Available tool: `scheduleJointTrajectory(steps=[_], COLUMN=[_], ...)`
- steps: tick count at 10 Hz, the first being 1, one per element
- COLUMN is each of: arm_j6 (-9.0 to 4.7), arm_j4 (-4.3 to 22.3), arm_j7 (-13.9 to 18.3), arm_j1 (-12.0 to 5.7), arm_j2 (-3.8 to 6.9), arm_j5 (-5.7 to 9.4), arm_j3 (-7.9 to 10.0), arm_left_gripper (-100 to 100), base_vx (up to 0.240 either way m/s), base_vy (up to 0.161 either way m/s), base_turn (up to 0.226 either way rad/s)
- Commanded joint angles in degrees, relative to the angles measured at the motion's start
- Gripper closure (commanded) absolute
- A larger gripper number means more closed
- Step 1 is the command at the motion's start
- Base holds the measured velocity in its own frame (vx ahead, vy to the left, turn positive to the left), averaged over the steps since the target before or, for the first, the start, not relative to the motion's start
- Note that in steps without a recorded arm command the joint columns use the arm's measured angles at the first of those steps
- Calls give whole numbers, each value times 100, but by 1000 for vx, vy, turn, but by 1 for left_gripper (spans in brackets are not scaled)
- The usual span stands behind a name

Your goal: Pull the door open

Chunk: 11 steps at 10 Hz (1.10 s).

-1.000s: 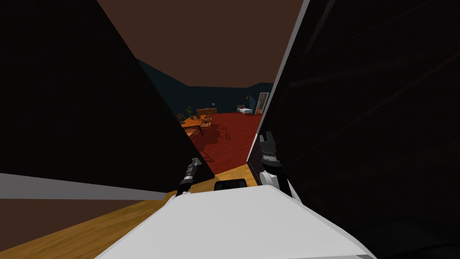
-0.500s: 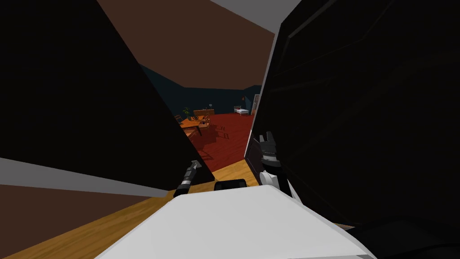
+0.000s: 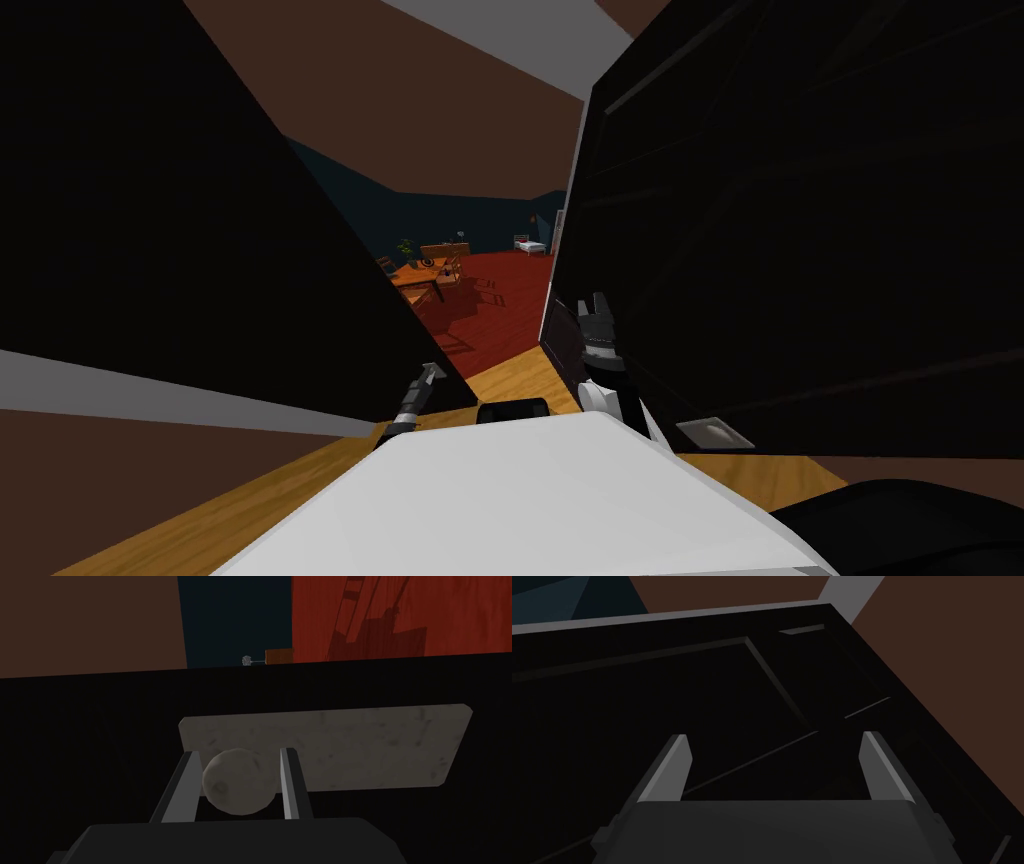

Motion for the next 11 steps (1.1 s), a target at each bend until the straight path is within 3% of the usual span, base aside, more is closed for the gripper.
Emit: scheduleJointTrajectory(steps=[1, 4, 5, 11], arm_j6=[-209, -453, -371, -857], arm_j4=[-3, -11, -12, 302], arm_j7=[88, 212, 176, 353], arm_j1=[164, 345, 327, 344], arm_j2=[79, 199, 152, 364], arm_j5=[-48, -104, -104, -181], arm_j3=[-56, -125, -133, -252], arm_left_gripper=[100, 100, 100, 100], base_vx=[-242, -167, -70, -212], base_vy=[94, 38, 10, 69], base_turn=[-127, -88, -11, -157])
